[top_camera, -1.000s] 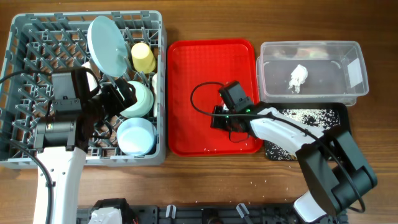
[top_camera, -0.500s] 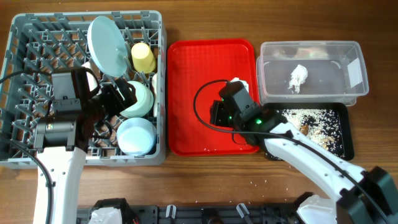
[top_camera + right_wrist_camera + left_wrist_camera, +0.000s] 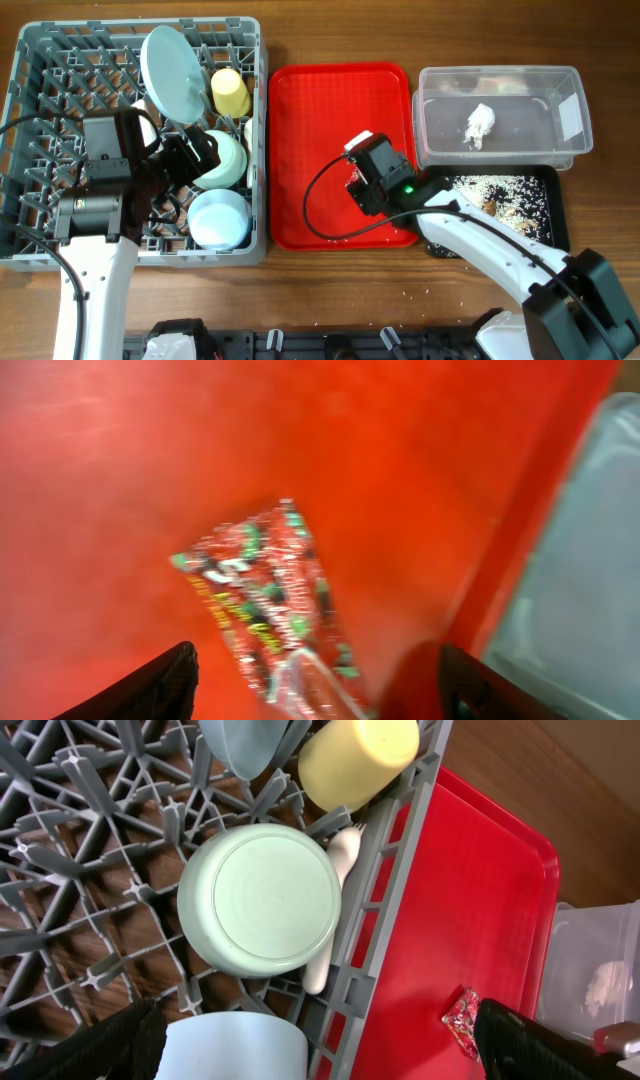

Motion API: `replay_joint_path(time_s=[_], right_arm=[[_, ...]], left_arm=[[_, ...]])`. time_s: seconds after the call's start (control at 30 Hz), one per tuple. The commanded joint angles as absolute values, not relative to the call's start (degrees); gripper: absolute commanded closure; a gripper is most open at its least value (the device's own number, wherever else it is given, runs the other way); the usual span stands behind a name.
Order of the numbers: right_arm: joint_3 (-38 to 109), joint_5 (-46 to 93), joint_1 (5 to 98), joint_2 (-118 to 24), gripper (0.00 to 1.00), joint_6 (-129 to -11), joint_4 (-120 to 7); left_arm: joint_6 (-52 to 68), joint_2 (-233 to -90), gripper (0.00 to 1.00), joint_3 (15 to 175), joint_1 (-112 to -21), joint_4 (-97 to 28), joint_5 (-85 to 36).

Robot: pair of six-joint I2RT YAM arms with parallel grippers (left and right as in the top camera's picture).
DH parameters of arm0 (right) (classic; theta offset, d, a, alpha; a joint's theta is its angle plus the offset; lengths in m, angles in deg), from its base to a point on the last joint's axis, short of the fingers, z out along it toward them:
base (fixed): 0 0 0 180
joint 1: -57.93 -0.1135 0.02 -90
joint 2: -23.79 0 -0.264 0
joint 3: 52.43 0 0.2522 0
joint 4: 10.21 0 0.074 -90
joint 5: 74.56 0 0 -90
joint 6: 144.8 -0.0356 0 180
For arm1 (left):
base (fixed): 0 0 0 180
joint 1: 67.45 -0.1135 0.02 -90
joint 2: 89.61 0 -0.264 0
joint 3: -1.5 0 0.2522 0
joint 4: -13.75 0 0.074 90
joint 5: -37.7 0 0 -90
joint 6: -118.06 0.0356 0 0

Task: Sort waste into correct bins and load items into the dishwasher rack
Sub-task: 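Move the right gripper to the red candy wrapper and grasp it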

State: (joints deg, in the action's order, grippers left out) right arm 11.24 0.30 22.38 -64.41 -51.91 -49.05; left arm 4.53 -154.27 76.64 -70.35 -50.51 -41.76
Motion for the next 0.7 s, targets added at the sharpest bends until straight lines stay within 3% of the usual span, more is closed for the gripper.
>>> replay_joint_path(time_s=[0.0,0.27,0.43,0.5,0.53,0.6,0.67], right_arm=[[11.5,-1.1,23.1,-65.0,0.19,-51.7,-48.8],[10.8,0.6,23.1,-72.9,0.18,-52.0,-48.5],[10.8,5.3,23.1,-75.8,0.28,-52.0,-47.8],[10.8,7.6,23.1,-75.8,0.37,-51.9,-47.6],[10.8,9.3,23.1,-75.8,0.50,-51.9,-47.6],[10.8,11.7,23.1,-75.8,0.60,-51.9,-47.6],[10.8,11.7,23.1,-75.8,0.82,-51.9,-47.6]], left_arm=[[4.4,-154.3,0.00,77.3,-70.1,-50.4,-41.0],[4.4,-154.3,0.00,77.3,-70.1,-50.4,-41.0],[4.4,-154.3,0.00,77.3,-70.1,-50.4,-41.0],[4.4,-154.3,0.00,77.3,-70.1,-50.4,-41.0],[4.4,-154.3,0.00,77.3,-70.1,-50.4,-41.0],[4.4,-154.3,0.00,77.3,-70.1,-50.4,-41.0],[4.4,-154.3,0.00,77.3,-70.1,-50.4,-41.0]])
